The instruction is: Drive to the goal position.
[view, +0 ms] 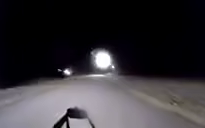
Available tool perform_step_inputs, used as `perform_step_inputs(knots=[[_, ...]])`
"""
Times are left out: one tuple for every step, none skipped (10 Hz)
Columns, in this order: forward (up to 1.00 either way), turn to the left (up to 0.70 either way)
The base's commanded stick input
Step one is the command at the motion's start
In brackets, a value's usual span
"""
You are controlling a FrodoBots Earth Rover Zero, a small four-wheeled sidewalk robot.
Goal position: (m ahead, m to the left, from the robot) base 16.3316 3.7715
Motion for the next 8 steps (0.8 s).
perform_step_inputs(knots=[[1.00, 0.00], [1.00, 0.00], [1.00, 0.00], [1.00, 0.08], [1.00, 0.36], [1.00, 0.21], [1.00, 0.07], [1.00, 0.00]])
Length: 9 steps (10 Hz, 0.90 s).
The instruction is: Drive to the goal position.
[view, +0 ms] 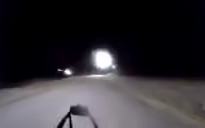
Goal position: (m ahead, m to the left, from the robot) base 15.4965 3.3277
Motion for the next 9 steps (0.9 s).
perform_step_inputs(knots=[[1.00, 0.00], [1.00, 0.00], [1.00, 0.00], [1.00, 0.00], [1.00, 0.00], [1.00, 0.00], [1.00, 0.02], [1.00, 0.22], [1.00, 0.31]])
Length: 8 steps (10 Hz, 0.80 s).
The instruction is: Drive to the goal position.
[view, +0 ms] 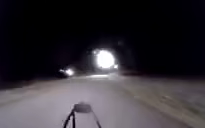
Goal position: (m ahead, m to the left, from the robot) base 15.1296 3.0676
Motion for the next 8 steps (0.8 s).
perform_step_inputs(knots=[[1.00, 0.16], [1.00, 0.02], [1.00, 0.00], [1.00, 0.00], [1.00, 0.00], [1.00, 0.00], [1.00, 0.00], [1.00, 0.21]])
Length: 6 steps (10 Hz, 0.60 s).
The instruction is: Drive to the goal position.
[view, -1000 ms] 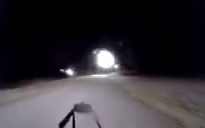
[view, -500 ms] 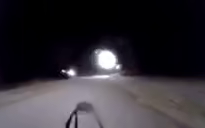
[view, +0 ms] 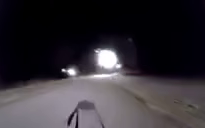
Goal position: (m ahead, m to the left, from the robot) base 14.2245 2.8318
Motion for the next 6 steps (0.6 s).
perform_step_inputs(knots=[[1.00, 0.38], [1.00, 0.16], [1.00, 0.00], [1.00, 0.00], [1.00, 0.00], [1.00, 0.00]])
